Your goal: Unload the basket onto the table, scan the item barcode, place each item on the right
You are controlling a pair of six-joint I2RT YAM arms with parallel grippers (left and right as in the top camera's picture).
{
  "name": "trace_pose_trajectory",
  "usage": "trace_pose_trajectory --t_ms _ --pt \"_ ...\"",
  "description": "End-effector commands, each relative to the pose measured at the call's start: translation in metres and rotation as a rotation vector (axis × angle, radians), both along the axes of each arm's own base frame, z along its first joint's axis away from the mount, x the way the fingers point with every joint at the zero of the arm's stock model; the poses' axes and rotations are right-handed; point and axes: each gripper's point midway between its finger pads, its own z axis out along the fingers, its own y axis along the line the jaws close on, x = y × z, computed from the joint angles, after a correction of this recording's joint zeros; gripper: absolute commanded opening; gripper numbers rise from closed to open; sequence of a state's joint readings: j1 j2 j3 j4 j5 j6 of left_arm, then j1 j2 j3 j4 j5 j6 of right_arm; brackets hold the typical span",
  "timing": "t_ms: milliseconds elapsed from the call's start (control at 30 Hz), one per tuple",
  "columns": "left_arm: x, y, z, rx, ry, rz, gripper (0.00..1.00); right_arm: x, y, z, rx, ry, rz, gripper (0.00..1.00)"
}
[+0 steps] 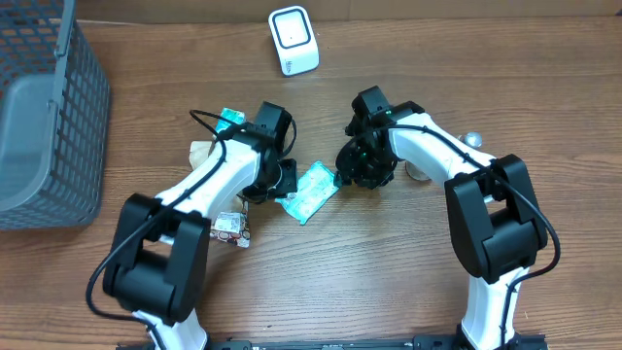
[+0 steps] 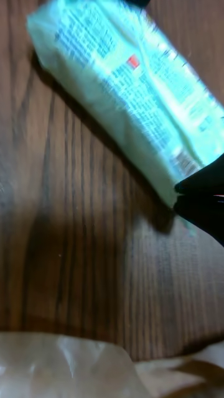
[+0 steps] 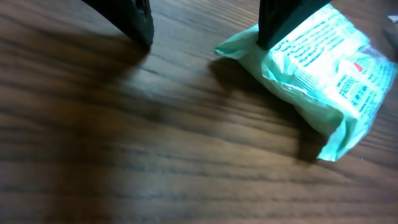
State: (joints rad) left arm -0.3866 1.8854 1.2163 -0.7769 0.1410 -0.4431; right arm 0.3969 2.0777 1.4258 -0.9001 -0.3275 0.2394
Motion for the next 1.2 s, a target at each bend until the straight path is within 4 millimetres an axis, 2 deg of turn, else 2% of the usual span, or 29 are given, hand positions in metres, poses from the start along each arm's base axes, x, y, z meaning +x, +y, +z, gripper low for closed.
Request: trace_pose_trajectory --t_ms 0,200,400,567,633,700,767,833,900,1000,1167 --pt "-0.006 0.002 -0.021 0.030 0.049 0.008 0.07 -0.003 0.005 0.003 0.042 -0.008 0.004 0.52" --pt "-0.009 0.003 -0.040 0.046 0.089 0.008 0.07 -0.002 0.013 0.003 0.091 -0.013 0.009 0.52" --pt "-0.008 0.003 -0.040 0.044 0.083 0.009 0.08 -0.001 0.013 0.003 0.093 -0.018 0.009 0.52" --pt "-0.008 0.003 -0.040 0.044 0.086 0.005 0.04 -0.002 0.018 0.006 0.121 -0.003 -0.011 0.52" --pt "-0.012 0.000 -0.033 0.023 0.108 -0.026 0.04 -0.004 0.022 0.008 0.151 0.008 -0.007 0.51" --pt "-0.009 0.000 -0.018 0.003 0.119 -0.030 0.04 -0.005 0.026 0.010 0.173 0.016 -0.001 0.52" --pt "0.002 0.000 0.008 -0.022 0.084 -0.016 0.04 -0.005 0.026 0.011 0.178 0.014 0.002 0.52" --pt "0.007 -0.009 0.027 -0.087 0.053 -0.029 0.04 -0.005 0.027 0.011 0.183 0.015 0.002 0.52" --pt "0.007 -0.018 0.037 -0.145 0.047 -0.040 0.06 -0.005 0.028 0.011 0.186 0.016 0.003 0.52" --pt "-0.003 -0.027 0.035 -0.174 0.079 -0.074 0.08 -0.006 0.030 0.013 0.200 0.019 0.005 0.52" --pt "-0.026 -0.030 0.014 -0.146 0.148 -0.110 0.10 -0.003 0.031 0.013 0.205 0.008 0.006 0.52"
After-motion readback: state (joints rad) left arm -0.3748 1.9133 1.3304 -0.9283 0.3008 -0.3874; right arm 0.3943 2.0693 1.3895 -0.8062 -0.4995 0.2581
